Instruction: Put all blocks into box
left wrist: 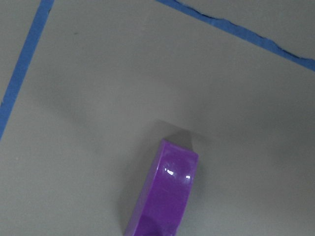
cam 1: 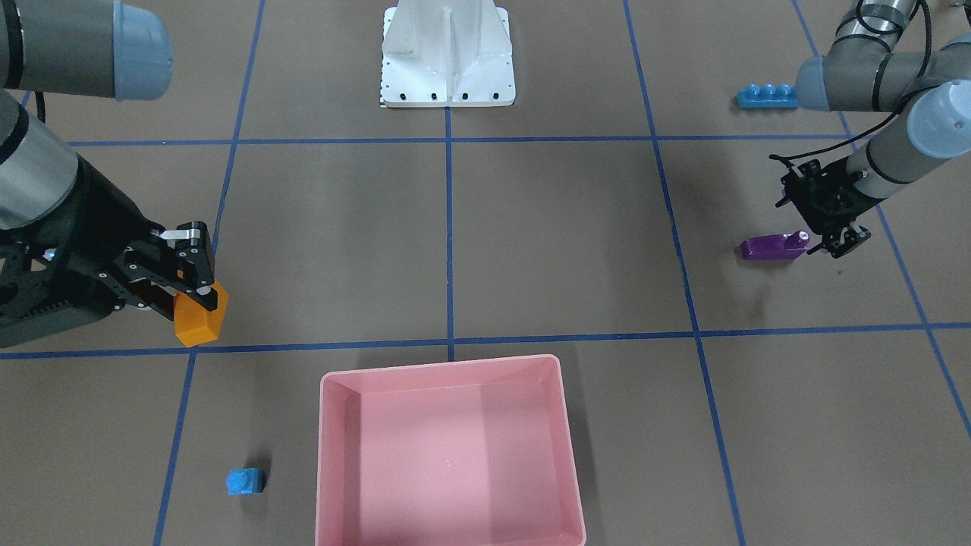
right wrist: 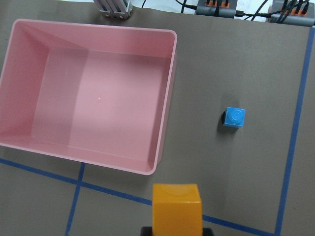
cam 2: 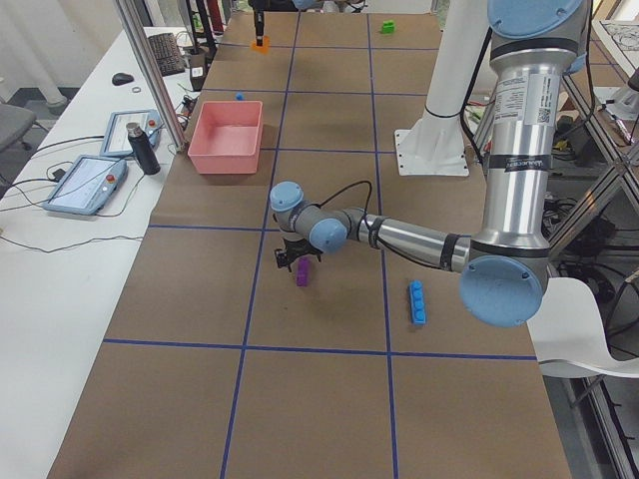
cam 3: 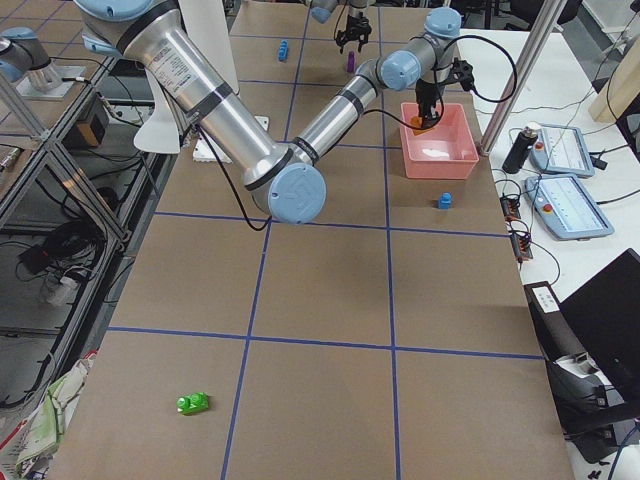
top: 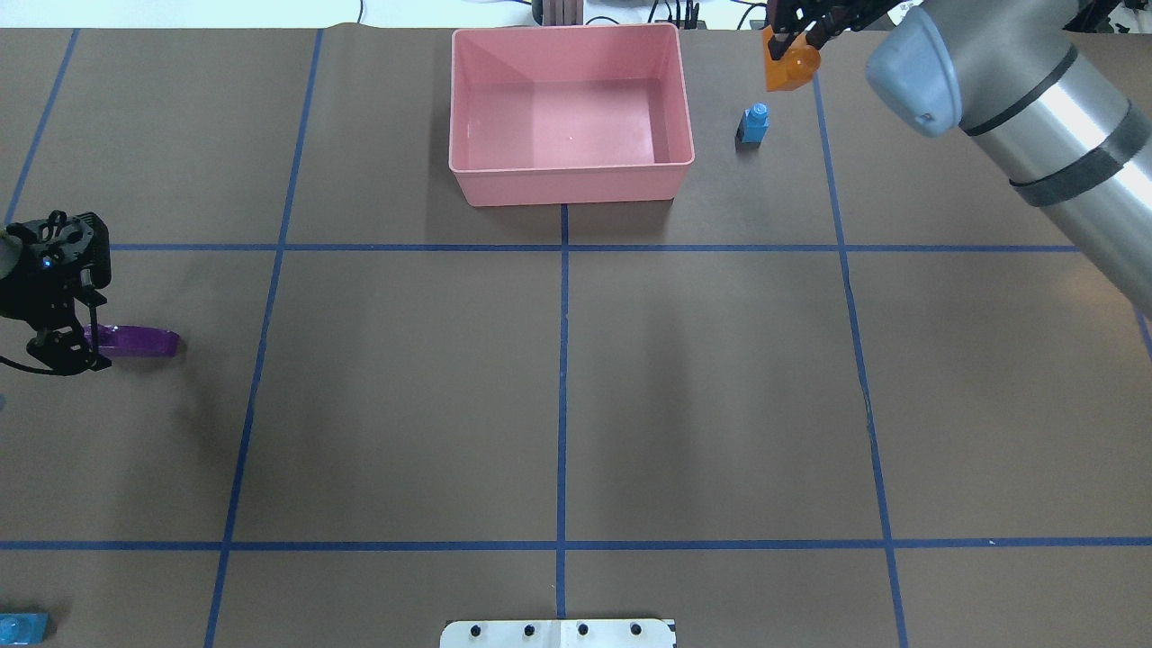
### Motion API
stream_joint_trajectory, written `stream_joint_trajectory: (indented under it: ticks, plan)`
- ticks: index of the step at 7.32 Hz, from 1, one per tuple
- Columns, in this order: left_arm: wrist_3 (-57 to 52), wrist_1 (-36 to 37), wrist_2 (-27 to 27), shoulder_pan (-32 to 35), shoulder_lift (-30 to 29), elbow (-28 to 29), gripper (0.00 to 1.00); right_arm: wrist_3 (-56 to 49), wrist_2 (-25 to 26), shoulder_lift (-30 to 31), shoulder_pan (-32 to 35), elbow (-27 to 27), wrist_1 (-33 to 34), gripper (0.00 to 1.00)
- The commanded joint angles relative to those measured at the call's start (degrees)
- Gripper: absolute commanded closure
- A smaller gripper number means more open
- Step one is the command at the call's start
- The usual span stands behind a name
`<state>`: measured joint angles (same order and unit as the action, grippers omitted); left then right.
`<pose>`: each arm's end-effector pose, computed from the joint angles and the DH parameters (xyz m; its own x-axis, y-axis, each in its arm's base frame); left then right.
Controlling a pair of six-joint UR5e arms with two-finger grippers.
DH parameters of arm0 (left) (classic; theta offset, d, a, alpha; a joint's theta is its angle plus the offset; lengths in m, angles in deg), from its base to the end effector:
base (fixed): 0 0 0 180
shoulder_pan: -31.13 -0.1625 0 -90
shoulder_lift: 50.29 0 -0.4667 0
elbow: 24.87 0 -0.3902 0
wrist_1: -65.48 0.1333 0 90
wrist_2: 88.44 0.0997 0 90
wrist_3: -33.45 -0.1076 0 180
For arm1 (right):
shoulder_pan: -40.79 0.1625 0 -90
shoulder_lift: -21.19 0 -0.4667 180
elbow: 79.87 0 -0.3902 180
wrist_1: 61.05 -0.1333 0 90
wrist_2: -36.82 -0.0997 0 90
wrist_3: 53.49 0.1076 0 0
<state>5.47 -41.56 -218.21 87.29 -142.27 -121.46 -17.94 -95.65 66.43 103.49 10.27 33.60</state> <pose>0.2403 -0.4741 0.6023 0.1922 0.9322 -0.3066 -0.6707 0.3529 0.6524 -0.2820 -0.6786 0.2146 0.5740 -0.1963 0.7949 0.0200 0.9739 0.2261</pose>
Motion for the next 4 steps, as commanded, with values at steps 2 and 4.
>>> stream_joint_trajectory:
  ticks: [2,4]
  plan:
    - [0.04,-0.01,0.05,-0.44,-2.14,2.01,0.00,3.21,3.09,-2.17,-2.58,-4.18,-4.55,1.00]
    - [0.04,-0.10,1.53,-0.88,-2.76,3.77,0.00,3.21,3.10,-3.49,-3.63,-6.37,-5.87,1.00]
